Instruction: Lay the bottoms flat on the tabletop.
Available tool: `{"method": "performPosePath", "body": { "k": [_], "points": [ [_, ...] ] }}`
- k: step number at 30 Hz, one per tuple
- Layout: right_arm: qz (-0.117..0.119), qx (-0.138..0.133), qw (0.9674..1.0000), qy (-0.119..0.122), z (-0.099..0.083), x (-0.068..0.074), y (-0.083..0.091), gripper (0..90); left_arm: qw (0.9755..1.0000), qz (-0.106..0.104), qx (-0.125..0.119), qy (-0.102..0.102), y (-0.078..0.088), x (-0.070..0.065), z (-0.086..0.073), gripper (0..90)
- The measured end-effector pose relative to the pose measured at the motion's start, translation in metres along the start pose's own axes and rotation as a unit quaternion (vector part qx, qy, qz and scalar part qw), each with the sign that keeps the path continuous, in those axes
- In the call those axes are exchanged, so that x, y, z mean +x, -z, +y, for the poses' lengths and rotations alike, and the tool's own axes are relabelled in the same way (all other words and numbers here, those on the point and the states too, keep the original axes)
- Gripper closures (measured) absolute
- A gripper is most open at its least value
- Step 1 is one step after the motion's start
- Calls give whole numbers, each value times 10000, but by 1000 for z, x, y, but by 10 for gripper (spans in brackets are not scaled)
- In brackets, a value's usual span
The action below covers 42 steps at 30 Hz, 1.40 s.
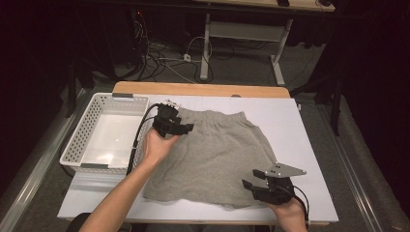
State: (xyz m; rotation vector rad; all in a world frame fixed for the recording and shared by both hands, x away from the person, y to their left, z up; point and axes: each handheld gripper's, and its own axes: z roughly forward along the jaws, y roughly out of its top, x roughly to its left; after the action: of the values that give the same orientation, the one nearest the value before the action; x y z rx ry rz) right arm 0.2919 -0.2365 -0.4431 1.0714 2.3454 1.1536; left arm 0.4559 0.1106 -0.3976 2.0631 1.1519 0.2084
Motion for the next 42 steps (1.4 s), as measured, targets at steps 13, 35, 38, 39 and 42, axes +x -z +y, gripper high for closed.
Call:
{"method": "performPosePath", "body": {
  "k": [13,35,38,39,42],
  "points": [
    [42,19,10000,88,0,1,-1,440,9993,85,129,346,-15,19,21,329],
    [91,83,9998,156,-1,1,-4,437,9915,471,766,943,-60,58,26,266],
    [79,88,9998,156,-1,1,-4,438,9902,541,854,959,-66,61,25,265],
    [72,68,9998,170,-1,1,-3,440,9897,570,894,957,-68,62,24,265],
    [50,42,9998,186,-1,2,-2,443,9876,633,1035,994,-74,66,21,265]
  ]
}}
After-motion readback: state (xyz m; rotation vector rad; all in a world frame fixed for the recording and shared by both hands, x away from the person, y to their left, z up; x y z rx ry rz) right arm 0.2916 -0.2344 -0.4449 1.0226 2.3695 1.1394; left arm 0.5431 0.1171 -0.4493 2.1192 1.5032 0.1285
